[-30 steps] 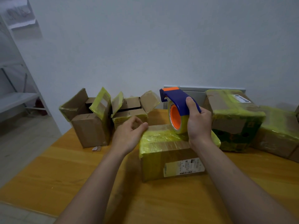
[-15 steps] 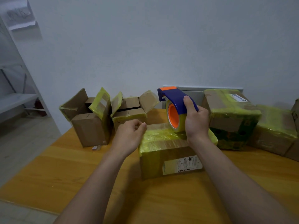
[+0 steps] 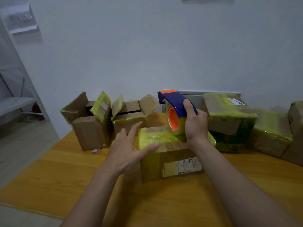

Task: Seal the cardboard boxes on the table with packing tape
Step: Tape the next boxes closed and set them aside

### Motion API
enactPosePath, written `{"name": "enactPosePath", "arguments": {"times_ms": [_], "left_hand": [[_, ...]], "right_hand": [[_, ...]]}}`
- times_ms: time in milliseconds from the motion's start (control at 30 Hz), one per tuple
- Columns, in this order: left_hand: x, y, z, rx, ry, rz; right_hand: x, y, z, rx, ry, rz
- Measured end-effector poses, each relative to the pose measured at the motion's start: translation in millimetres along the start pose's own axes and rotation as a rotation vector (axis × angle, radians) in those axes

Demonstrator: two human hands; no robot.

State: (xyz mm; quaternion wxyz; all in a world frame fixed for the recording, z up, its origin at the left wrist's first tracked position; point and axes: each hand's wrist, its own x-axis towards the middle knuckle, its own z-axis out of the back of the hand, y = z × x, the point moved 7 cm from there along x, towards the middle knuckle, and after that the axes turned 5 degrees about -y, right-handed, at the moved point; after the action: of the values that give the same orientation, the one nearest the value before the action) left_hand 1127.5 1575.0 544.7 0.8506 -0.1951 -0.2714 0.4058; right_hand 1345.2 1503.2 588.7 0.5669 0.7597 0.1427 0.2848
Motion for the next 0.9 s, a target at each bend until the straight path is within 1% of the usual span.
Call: {"name": "enactPosePath", "arguments": {"times_ms": [100, 133, 233, 367, 433, 500, 533, 600, 700, 900], "left_hand": [[-1, -2, -11, -0.293, 0.075, -0.123], [-2, -5, -14, -0.359, 0.064, -0.144], [-3, -9, -18, -0.419, -0.026, -0.157], [-11, -9, -18, -0.363, -0.089, -0.15], [-20, -12, -17, -0.278, -0.191, -0.129], [-27, -12, -15, -0.224, -0.311, -0.032], [-30, -10, -14, -0.205, -0.338, 0.018], [-33, -9, -17, -0.171, -0.287, 0.026], [-36, -13, -26, -0.184, -0.153, -0.043], [-15, -17, -37, -0.198, -0.162, -0.076]], "right_hand": [[0, 0, 1, 0.013, 0.001, 0.009], [1, 0, 0, 0.016, -0.001, 0.009], [2, 0, 0, 0.016, 0.005, 0.021], [-2, 9, 0, 0.022, 0.049, 0.071], [-9, 19, 4, 0.024, 0.043, 0.158], [-17, 25, 12, 0.035, 0.0, 0.203], [-21, 26, 16, 0.04, -0.019, 0.206], [-28, 25, 22, 0.036, -0.026, 0.212], [-38, 20, 28, -0.002, 0.007, 0.243], [-46, 7, 45, -0.032, 0.014, 0.202]]}}
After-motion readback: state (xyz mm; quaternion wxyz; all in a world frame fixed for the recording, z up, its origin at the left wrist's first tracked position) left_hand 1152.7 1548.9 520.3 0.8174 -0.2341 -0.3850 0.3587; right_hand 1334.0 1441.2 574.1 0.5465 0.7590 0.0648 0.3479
